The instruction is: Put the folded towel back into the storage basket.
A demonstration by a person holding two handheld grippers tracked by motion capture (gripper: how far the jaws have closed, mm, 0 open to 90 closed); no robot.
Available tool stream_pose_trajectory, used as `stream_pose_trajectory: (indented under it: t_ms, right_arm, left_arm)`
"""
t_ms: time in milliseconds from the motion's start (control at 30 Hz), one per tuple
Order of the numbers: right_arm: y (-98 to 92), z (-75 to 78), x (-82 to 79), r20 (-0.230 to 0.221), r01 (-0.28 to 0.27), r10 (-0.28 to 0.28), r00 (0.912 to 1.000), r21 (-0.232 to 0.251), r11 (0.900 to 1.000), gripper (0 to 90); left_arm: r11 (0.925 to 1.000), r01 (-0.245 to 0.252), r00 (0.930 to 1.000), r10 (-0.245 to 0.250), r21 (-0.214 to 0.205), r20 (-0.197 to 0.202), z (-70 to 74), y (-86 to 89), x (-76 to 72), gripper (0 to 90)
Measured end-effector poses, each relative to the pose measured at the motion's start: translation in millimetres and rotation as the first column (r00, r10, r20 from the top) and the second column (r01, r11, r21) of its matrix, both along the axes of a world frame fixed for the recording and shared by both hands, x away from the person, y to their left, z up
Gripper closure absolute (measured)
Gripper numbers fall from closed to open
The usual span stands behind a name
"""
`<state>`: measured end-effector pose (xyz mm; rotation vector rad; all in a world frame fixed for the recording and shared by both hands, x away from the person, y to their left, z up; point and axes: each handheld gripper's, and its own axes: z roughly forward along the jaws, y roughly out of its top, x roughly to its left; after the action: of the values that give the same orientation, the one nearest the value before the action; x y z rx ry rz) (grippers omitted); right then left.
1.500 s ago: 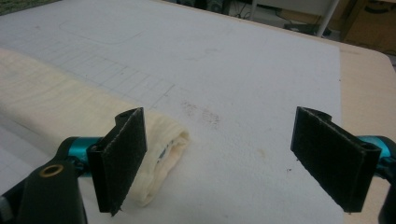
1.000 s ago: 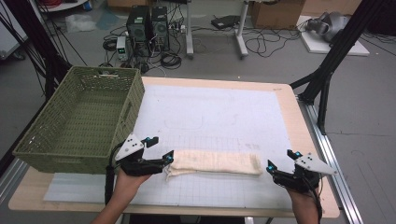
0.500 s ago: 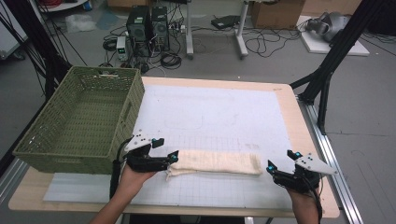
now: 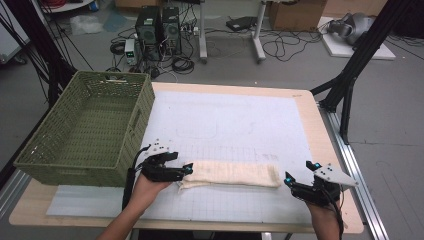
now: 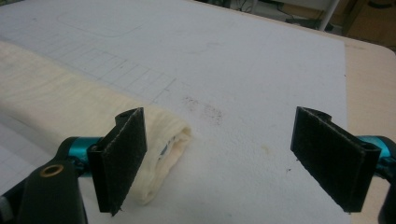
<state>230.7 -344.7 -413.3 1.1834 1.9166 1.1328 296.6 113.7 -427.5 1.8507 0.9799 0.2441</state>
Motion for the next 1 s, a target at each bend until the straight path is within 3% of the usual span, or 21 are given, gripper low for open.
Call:
stream_pose_trajectory:
  t_ms: [167,233,400,467,567,767,900,1000]
  right_arm:
    - [1.4,-0.8,0.6,-0.003,-0.003,0.003,1.0000,-0.006,1.0000,17.1]
    - [1.6,-1.1,0.7,-0.007,-0.005,0.005,1.0000,-0.009,1.0000,17.1]
    - [2.1,-1.5,1.0,-0.007,-0.008,0.008,0.9999,-0.009,0.9999,17.1]
    - [2.1,-1.8,1.1,-0.013,-0.006,0.006,0.9999,-0.008,0.9999,17.1]
    - [1.9,-1.9,1.2,-0.013,-0.006,0.006,0.9999,-0.009,0.9999,17.1]
    - [2.1,-1.9,1.2,-0.014,-0.008,0.008,0.9999,-0.010,0.9999,17.1]
    - [1.9,-2.0,1.5,-0.012,-0.009,0.009,0.9999,-0.011,0.9999,17.1]
    - [1.7,-2.1,2.0,-0.010,-0.015,0.015,0.9998,-0.015,0.9998,17.5]
  left_arm:
    - [0.9999,0.002,0.9995,-0.001,0.013,-0.031,-7.3,-0.5,1.2,30.5]
    - [0.9991,0.009,0.9987,-0.007,0.042,-0.050,-12.5,-3.4,0.8,31.3]
    - [0.9979,0.015,0.9978,-0.011,0.062,-0.065,-16.9,-5.4,0.7,36.1]
    - [0.9925,0.023,0.9991,-0.018,0.120,-0.039,-17.7,-8.4,-1.2,37.6]
    - [0.9858,0.046,0.9982,-0.039,0.162,-0.046,-20.1,-12.0,-3.0,39.7]
    - [0.9823,0.050,0.9984,-0.044,0.181,-0.036,-20.2,-14.1,-5.1,41.1]
    - [0.9736,0.053,0.9986,-0.051,0.222,-0.013,-20.0,-18.0,-10.5,41.8]
    - [0.9728,0.056,0.9984,-0.055,0.225,-0.013,-19.5,-19.5,-12.9,48.1]
